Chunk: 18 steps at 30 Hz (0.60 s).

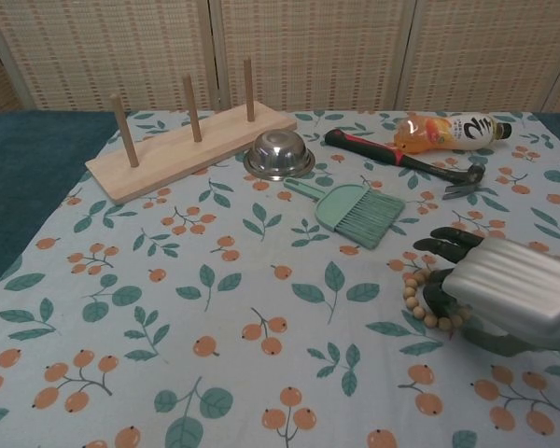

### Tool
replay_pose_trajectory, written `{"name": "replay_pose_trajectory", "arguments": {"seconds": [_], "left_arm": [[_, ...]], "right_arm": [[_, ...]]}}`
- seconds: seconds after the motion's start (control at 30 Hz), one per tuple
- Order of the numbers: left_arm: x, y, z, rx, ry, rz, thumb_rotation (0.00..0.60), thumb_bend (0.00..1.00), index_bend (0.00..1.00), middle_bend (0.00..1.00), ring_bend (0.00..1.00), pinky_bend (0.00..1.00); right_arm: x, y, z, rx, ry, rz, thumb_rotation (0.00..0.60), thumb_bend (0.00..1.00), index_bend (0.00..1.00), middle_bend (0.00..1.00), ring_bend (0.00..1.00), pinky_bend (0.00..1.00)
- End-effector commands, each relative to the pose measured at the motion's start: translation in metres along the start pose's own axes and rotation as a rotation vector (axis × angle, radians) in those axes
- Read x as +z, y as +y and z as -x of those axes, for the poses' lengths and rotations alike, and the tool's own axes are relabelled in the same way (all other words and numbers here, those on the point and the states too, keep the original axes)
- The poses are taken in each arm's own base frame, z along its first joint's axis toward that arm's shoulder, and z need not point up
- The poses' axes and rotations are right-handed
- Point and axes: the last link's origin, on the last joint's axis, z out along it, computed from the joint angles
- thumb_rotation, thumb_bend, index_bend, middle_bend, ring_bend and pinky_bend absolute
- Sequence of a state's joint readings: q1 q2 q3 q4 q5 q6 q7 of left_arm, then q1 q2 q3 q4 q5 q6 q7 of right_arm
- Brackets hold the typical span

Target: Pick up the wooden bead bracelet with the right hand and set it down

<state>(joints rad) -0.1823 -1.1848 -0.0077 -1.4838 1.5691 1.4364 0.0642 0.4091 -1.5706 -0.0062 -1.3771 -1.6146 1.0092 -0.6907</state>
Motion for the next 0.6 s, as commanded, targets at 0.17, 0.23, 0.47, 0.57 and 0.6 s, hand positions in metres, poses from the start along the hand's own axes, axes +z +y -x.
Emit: {"name": "replay_pose_trajectory", "arguments": {"seconds": [0.17,0.23,0.47,0.57,0.6], "left_arm": [[0.000,0.000,0.000,0.000,-0.001,-0.002,0.600,0.46,0.00,0.00,0.00,0.15],[0.000,0.000,0.000,-0.001,-0.001,-0.003,0.600,0.46,0.00,0.00,0.00,0.15],[0.000,0.000,0.000,0.000,-0.001,-0.001,0.600,0.46,0.00,0.00,0.00,0.15],[0.000,0.000,0.000,0.002,-0.003,-0.001,0.600,0.46,0.00,0.00,0.00,0.15],[0.000,0.000,0.000,0.002,-0.003,-0.001,0.600,0.46,0.00,0.00,0.00,0.15]], "right_arm": [[0.006,-0.006,0.000,-0.010,0.012,-0.008,0.600,0.27,0.58,0.48,0.07,0.00],[0.007,-0.007,0.001,-0.014,0.018,-0.010,0.600,0.27,0.66,0.55,0.11,0.00],[0.010,-0.003,-0.004,0.012,0.052,0.010,0.600,0.30,0.80,0.64,0.20,0.00],[0.011,0.001,-0.011,0.040,0.081,0.025,0.600,0.30,0.82,0.66,0.22,0.00],[0.012,0.002,-0.012,0.053,0.090,0.031,0.600,0.30,0.82,0.66,0.22,0.00]]}}
